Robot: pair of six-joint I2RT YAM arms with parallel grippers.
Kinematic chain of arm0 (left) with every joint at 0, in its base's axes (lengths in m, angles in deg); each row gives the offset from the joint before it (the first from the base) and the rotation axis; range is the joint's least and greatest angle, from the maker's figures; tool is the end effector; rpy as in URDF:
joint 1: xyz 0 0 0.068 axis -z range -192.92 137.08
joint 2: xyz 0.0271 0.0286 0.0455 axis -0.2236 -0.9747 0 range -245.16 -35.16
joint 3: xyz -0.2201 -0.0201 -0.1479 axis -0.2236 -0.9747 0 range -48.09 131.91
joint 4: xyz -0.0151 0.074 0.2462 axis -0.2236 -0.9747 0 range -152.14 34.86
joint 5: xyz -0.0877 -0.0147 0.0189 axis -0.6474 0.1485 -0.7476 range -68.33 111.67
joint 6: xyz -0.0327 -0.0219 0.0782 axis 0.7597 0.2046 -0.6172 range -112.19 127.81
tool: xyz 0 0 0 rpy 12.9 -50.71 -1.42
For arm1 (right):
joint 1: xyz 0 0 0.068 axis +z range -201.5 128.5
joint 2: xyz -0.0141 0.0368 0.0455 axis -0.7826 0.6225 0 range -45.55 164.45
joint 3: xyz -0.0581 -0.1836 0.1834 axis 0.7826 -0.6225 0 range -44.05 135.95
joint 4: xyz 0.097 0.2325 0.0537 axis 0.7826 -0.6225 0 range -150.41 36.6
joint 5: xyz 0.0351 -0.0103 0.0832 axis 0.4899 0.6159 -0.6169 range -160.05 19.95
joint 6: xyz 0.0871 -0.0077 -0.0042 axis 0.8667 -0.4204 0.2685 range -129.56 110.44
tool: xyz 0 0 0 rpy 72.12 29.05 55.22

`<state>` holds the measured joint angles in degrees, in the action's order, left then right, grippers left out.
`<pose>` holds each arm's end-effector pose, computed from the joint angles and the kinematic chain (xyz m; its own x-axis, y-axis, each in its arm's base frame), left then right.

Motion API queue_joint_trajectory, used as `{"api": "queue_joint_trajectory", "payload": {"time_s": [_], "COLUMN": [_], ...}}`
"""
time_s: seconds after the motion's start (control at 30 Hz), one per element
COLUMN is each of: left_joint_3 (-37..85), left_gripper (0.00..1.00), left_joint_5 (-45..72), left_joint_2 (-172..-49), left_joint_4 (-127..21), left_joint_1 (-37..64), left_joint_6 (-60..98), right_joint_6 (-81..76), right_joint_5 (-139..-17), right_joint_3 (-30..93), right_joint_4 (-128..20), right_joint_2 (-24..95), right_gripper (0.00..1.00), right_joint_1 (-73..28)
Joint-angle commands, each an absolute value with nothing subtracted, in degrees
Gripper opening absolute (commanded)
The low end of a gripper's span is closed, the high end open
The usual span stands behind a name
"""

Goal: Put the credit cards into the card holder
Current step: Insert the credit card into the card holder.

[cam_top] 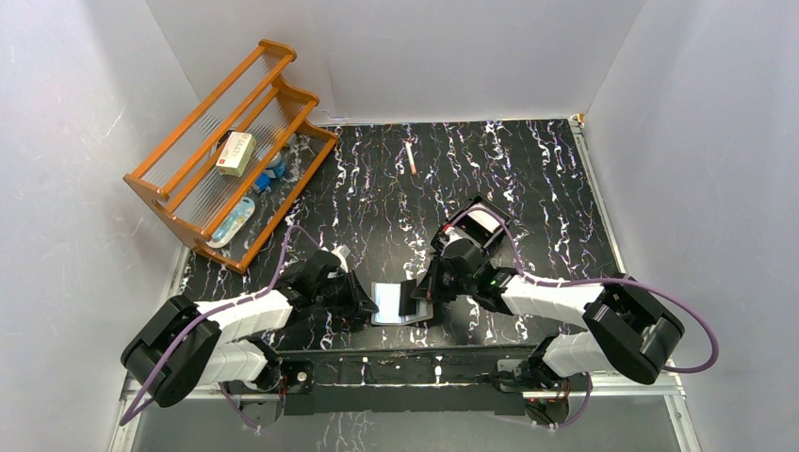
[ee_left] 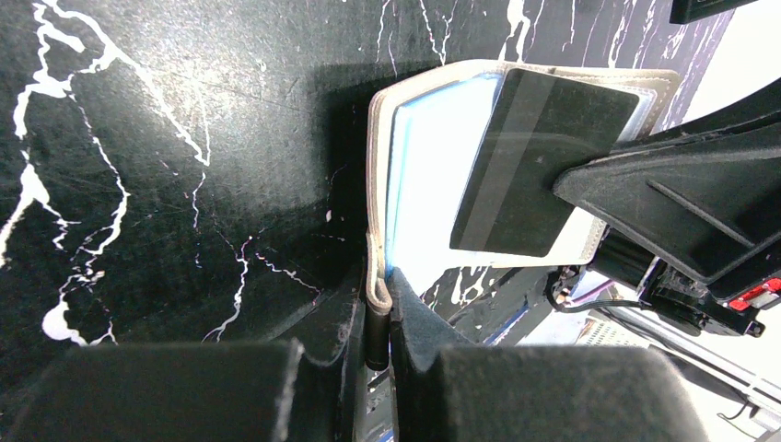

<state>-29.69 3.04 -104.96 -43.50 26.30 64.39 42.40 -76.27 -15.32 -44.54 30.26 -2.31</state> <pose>0.1716 -0.1721 0.1094 -0.9319 -0.2604 -0.2527 0.0211 0.6565 -0.7540 0.1791 0.2203 0.1335 -0.8855 0.1724 -0.4314 -0.1795 0.7295 0.6600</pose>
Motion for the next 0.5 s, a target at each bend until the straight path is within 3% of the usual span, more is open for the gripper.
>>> {"api": "queue_joint_trajectory", "payload": {"time_s": [0.0,0.47], "left_joint_3": [-30.94,-31.41], "left_gripper": [0.0,0.0], "left_joint_5": [3.04,3.98], "left_joint_2": [-104.15,-103.51], "left_joint_4": [-46.79,-47.05], "left_joint_1": [26.74,26.72], "left_joint_6": [63.1,63.26], "right_joint_6": [44.74,46.08], "right_joint_5": [-75.89,-77.42], "right_joint_3": [-17.31,-20.23], "right_joint_4": [-37.47,-34.91], "right_joint_2": [29.48,30.34], "right_gripper": [0.0,0.0], "right_joint_1": [-2.74,-2.77]}}
